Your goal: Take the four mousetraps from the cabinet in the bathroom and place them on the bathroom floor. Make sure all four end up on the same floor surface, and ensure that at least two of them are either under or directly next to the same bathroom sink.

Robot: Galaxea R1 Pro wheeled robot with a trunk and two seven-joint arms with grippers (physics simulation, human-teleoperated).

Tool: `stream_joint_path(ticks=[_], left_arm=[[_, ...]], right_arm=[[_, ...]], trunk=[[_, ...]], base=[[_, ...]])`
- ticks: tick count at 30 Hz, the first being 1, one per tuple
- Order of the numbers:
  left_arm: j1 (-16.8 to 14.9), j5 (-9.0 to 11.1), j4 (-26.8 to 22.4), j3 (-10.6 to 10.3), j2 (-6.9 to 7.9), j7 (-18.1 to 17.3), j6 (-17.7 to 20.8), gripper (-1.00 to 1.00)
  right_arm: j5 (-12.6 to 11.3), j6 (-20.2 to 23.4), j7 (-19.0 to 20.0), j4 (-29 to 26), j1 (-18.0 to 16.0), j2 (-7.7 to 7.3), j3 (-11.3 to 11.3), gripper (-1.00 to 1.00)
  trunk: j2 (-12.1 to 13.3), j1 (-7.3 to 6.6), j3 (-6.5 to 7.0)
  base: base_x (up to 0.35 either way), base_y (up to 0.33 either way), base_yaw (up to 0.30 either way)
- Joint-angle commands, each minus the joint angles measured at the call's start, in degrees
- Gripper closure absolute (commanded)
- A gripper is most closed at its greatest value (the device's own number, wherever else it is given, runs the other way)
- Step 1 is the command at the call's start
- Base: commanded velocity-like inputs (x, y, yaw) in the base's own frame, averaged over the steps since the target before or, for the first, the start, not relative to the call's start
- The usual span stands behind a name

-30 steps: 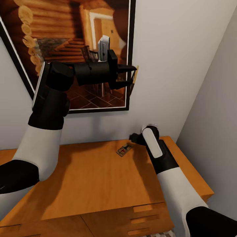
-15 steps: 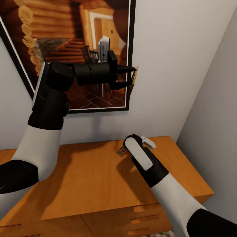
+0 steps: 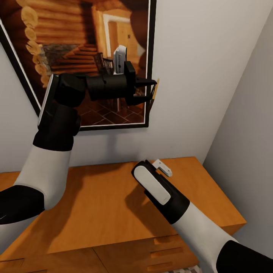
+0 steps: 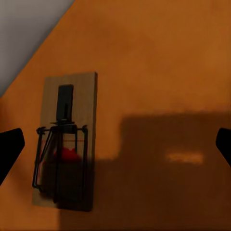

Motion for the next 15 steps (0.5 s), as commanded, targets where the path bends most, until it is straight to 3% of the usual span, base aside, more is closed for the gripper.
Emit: stream_joint_path(ticks=[1, 12, 15], left_arm=[[0.0, 0.5, 0.0, 0.1, -0.03, 0.7, 0.2, 1.00], [0.3, 0.5, 0.8, 0.1, -0.04, 0.6, 0.3, 1.00], [0.4, 0.5, 0.9, -0.3, -0.10, 0.6, 0.3, 1.00]], right_arm=[[-0.2, 0.0, -0.2, 0.0, -0.1, 0.00, 0.2, -1.00], [-0.1, -0.1, -0.2, 1.8, -0.1, 0.00, 0.5, -1.00], [-0.1, -0.1, -0.2, 6.4, -0.3, 0.00, 0.5, -1.00]], trunk=[[0.0, 0.00, -0.06], [0.0, 0.00, -0.06], [0.0, 0.00, -0.06]], base=[[0.007, 0.011, 0.000], [0.032, 0.073, 0.000], [0.001, 0.003, 0.000]])
